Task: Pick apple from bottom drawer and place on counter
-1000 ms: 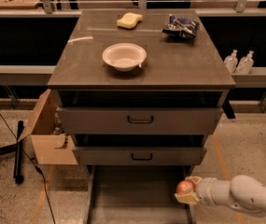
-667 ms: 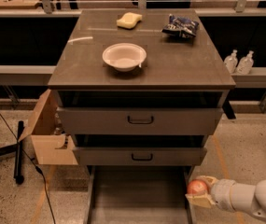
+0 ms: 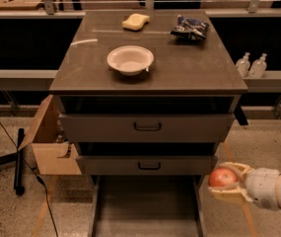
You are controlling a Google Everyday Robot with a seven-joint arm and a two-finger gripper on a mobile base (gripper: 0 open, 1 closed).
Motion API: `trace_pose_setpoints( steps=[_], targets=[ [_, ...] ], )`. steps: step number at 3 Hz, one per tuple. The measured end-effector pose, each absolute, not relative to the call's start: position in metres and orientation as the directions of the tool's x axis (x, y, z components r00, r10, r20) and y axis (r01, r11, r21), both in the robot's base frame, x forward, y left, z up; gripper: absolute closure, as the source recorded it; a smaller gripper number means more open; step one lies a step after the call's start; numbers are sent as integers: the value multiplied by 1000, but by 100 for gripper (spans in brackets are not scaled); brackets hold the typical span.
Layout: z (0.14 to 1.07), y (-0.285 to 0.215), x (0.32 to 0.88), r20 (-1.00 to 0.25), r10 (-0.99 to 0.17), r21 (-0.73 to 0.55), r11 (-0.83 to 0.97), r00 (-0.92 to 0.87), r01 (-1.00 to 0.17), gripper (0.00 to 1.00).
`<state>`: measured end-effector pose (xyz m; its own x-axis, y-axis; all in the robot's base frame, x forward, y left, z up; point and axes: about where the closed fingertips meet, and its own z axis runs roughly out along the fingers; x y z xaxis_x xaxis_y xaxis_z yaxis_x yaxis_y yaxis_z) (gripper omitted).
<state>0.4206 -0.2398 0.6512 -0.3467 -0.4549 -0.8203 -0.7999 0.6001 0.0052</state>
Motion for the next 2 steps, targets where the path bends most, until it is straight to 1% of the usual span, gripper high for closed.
trace_pose_setpoints(
  steps=[1,2],
  targets=[
    [749,-229,415,-844,-494,-116,549,-209,-828,100],
    [748,-228,415,-844,-493,-114,550,-211,-827,100]
  ],
)
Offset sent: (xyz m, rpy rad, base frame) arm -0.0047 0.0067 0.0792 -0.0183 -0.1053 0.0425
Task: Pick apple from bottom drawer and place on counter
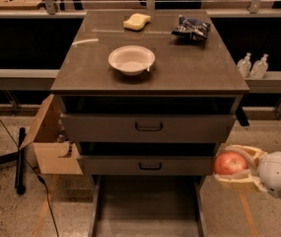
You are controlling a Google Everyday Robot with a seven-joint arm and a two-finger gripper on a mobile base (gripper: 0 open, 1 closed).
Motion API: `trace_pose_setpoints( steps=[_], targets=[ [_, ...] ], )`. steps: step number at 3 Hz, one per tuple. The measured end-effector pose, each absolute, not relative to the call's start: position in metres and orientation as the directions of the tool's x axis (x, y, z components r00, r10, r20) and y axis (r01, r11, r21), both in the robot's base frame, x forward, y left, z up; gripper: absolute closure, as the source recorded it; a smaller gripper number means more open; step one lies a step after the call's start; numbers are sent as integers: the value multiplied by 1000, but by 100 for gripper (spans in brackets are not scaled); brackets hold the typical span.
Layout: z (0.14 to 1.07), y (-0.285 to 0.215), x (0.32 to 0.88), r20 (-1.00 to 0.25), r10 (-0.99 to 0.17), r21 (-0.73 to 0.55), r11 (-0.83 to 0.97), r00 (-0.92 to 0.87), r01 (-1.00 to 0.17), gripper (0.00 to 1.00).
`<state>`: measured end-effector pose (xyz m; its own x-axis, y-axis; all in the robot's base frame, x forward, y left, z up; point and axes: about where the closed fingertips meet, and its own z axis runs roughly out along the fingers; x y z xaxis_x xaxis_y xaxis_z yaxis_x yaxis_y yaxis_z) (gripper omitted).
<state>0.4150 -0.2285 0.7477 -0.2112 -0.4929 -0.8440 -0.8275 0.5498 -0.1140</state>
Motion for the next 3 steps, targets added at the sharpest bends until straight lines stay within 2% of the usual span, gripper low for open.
trace_pose_setpoints(
  steps=[3],
  targets=[
    [887,-201,478,-825,-545,-186,518,-154,-835,100]
  ],
)
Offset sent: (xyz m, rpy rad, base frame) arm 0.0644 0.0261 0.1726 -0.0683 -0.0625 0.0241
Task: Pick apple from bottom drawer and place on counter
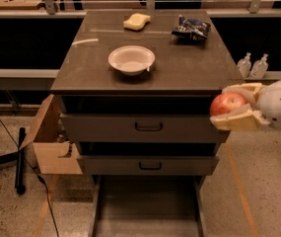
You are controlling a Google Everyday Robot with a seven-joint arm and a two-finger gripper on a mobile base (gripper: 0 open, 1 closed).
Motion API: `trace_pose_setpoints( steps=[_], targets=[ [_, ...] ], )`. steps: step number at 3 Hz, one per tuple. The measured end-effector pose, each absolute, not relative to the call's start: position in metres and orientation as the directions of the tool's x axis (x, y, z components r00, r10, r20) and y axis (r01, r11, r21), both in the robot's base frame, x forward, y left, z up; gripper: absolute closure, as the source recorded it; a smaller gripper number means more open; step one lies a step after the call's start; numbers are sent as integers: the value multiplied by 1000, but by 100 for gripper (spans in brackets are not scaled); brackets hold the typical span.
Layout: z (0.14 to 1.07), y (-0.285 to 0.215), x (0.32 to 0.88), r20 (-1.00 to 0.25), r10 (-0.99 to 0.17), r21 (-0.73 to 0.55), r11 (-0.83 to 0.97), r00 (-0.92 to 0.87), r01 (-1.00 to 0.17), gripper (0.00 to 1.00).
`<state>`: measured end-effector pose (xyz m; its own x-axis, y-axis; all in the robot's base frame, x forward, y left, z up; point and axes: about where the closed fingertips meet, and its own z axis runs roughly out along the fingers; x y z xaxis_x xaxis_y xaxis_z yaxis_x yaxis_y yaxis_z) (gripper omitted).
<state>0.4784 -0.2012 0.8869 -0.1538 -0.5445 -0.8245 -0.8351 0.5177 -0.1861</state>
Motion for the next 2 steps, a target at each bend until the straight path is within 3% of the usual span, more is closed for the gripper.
trace_pose_setpoints(
  steps=[2],
  targets=[
    [905,-165,569,-839,-530,-199,512,-125,-835,100]
  ],
)
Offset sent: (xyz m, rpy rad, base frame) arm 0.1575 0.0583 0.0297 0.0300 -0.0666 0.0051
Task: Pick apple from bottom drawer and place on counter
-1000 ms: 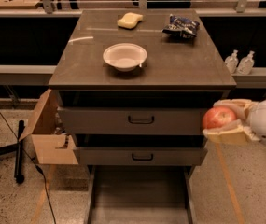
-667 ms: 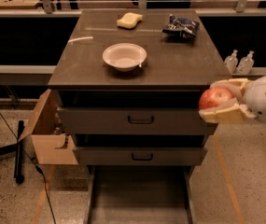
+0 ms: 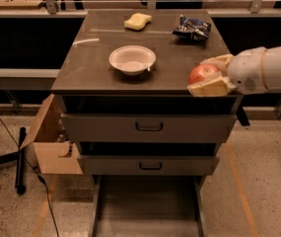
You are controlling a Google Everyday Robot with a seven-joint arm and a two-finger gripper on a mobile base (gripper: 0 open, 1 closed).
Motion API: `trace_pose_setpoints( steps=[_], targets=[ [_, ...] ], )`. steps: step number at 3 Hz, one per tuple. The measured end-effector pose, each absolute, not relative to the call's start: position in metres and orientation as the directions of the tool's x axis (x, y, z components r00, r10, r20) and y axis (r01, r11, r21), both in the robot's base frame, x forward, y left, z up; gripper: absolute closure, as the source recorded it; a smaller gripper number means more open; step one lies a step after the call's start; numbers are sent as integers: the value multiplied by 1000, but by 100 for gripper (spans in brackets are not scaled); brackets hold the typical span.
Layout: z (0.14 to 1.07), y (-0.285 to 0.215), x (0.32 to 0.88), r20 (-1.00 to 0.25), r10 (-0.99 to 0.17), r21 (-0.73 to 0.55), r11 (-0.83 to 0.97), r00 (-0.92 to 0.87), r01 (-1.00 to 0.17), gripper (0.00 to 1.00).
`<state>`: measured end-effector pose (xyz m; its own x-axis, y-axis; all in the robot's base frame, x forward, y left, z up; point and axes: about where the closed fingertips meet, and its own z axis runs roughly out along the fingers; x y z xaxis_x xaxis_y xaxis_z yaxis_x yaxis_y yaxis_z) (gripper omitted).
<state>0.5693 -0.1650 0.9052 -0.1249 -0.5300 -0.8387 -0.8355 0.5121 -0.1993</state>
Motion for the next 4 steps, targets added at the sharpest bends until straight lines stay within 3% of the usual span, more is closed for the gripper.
trace_pose_setpoints(
  steps=[3,4],
  targets=[
    [917,-155,695,-840,-533,-273,573,-98,-773,100],
    [914,-165,710,-839,-535,-287,590,-99,-755,100]
  ],
)
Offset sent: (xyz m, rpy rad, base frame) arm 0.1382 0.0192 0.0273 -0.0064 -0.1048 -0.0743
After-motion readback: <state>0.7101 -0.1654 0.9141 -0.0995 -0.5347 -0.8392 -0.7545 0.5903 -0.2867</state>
